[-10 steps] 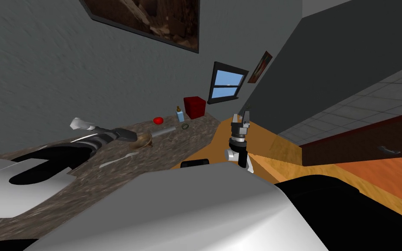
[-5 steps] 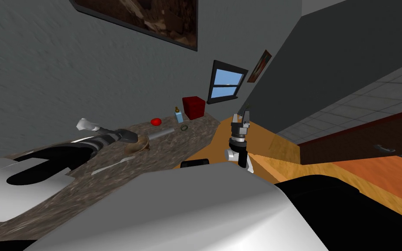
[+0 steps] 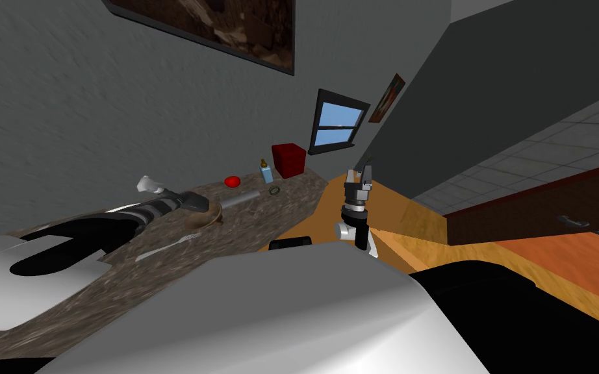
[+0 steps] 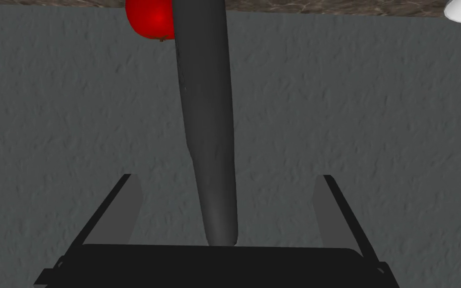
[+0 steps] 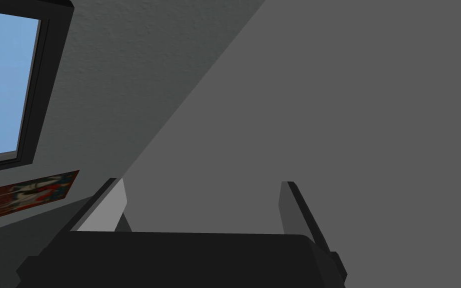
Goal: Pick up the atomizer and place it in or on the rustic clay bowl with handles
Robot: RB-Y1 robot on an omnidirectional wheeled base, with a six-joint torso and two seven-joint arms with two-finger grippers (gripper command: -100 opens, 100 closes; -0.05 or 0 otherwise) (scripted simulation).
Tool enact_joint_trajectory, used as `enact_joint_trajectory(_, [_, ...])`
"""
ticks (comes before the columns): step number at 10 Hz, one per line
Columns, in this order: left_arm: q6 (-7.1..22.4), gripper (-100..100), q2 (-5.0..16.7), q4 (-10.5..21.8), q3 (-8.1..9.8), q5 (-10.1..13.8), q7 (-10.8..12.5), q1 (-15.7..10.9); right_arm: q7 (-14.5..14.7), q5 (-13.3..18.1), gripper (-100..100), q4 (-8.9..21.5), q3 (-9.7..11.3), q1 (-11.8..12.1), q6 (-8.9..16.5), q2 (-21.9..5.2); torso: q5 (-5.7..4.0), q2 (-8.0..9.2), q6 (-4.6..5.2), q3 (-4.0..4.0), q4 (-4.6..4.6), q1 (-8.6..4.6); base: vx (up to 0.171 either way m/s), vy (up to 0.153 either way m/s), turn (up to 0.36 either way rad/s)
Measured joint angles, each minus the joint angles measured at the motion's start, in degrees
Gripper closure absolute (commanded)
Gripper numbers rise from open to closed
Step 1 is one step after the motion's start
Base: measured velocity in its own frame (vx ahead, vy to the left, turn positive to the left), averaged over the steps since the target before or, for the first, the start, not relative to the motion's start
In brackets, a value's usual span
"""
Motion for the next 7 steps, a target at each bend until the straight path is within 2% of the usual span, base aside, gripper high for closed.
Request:
enact_joint_trajectory(2, [1.3,-100,2.7,-0.1,2.44,2.6,0.8,0.0,0.0,0.0,0,0.0,0.0,0.0,0.0,0.0,0.02,0.05,0.01,0.03,0.01,0.12,-0.020,0.030,0.020])
enact_joint_trajectory(5, [3.6,-100,4.9,-1.5,5.80,5.6,1.5,0.7,0.0,0.0,0,0.0,0.0,0.0,0.0,0.0,0.02,0.06,0.00,0.04,0.01,0.09,-0.017,0.025,0.027])
enact_joint_trajectory(7, [5.0,-100,7.1,-2.0,8.86,8.5,1.9,1.2,0.0,0.0,0,0.0,0.0,0.0,0.0,0.0,0.02,0.06,-0.01,0.04,0.02,0.10,-0.015,0.030,0.029])
